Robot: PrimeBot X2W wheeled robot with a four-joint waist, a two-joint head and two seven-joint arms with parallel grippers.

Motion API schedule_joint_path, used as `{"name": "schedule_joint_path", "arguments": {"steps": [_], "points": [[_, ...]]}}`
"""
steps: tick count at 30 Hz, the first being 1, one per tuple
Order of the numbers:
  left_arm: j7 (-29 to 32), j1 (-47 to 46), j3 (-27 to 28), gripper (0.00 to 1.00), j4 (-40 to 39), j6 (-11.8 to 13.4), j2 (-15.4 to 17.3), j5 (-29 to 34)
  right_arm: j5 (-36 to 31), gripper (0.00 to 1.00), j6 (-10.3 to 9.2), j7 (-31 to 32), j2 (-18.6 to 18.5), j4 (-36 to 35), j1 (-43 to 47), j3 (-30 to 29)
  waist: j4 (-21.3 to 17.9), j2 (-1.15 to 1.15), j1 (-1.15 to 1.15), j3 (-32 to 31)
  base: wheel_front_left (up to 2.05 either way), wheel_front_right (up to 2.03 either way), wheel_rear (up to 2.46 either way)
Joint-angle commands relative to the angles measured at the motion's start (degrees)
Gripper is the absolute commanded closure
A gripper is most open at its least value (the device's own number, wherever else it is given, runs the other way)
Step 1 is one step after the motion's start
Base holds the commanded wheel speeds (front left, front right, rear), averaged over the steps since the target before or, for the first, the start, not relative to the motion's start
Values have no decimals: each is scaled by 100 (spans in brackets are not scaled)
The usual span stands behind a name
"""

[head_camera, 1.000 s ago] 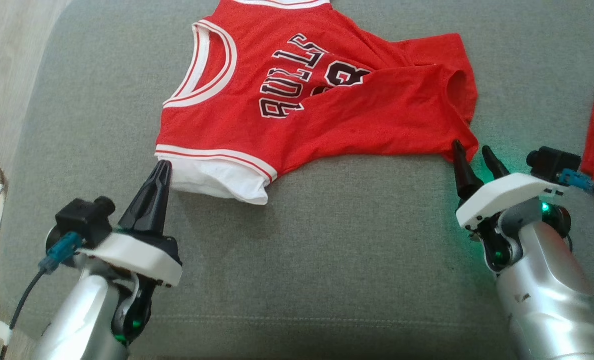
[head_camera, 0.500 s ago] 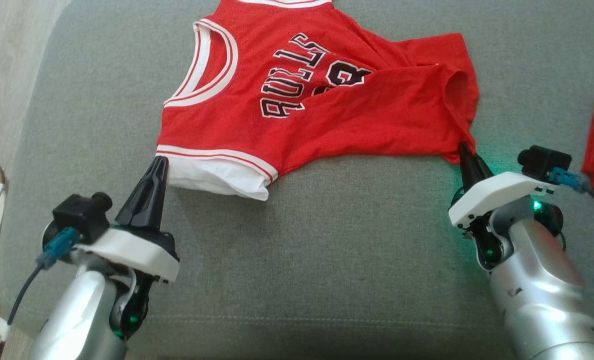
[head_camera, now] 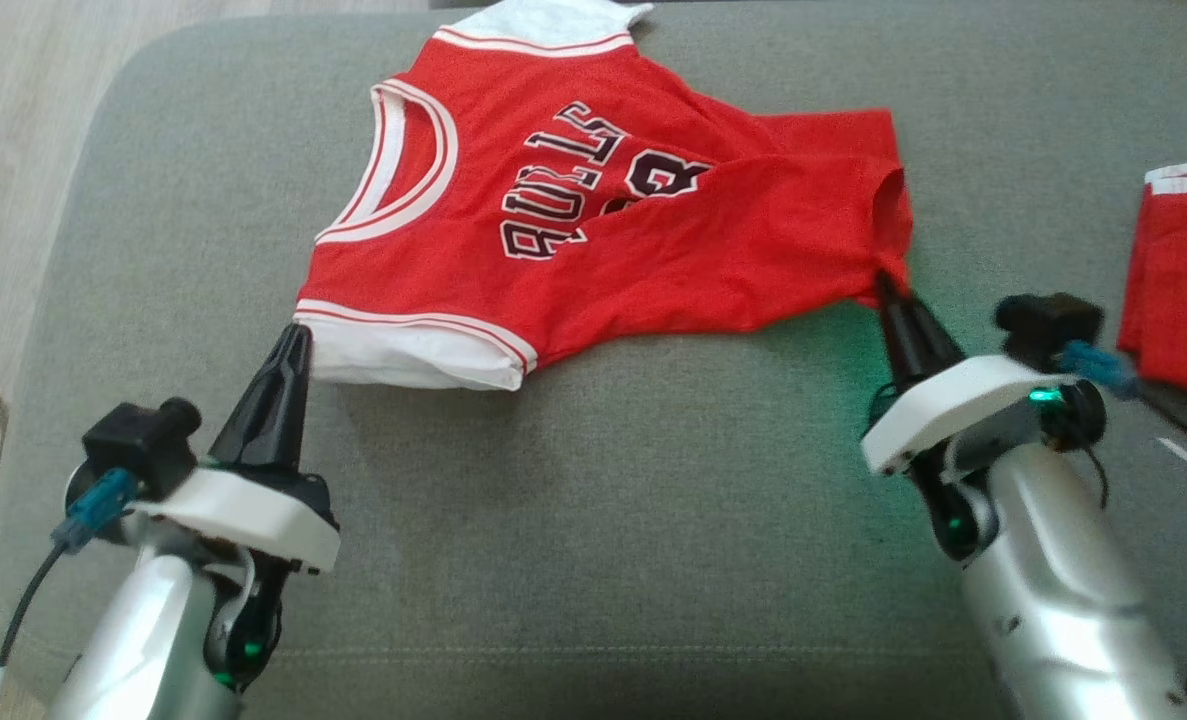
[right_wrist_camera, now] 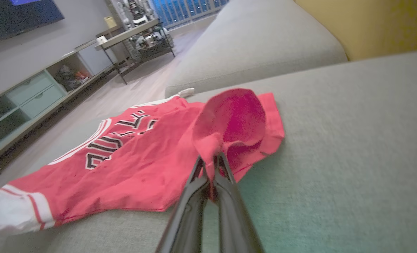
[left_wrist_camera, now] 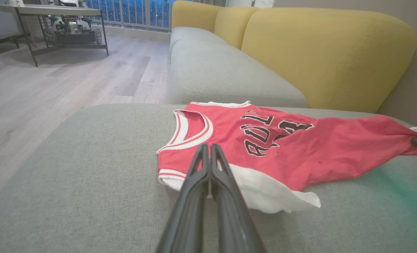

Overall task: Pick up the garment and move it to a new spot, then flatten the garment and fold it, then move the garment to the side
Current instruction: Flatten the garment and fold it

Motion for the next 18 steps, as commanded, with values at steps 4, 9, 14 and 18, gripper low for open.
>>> {"name": "schedule_joint_path", "arguments": {"steps": [4, 9, 14, 18], "points": [[-71, -99, 375, 100, -211, 6, 94, 46, -972, 100, -1, 184, -265, -1109, 316, 669, -52, 0, 1, -99, 0, 0, 0], [-71, -76, 422, 100, -203, -2, 100, 68, -1758, 100, -1, 567, -732, -1815, 799, 1280, -85, 0, 1, -147, 0, 0, 0], [-71, -52, 419, 100, -193, -8, 85, 94, -2240, 100, -1, 711, -1153, -1941, 1085, 1930, -109, 0, 1, -183, 0, 0, 0], [-71, -44, 405, 100, -172, -13, 77, 108, -2231, 0, -1, 728, -1317, -1773, 1172, 2228, -114, 0, 1, -221, 0, 0, 0]]}}
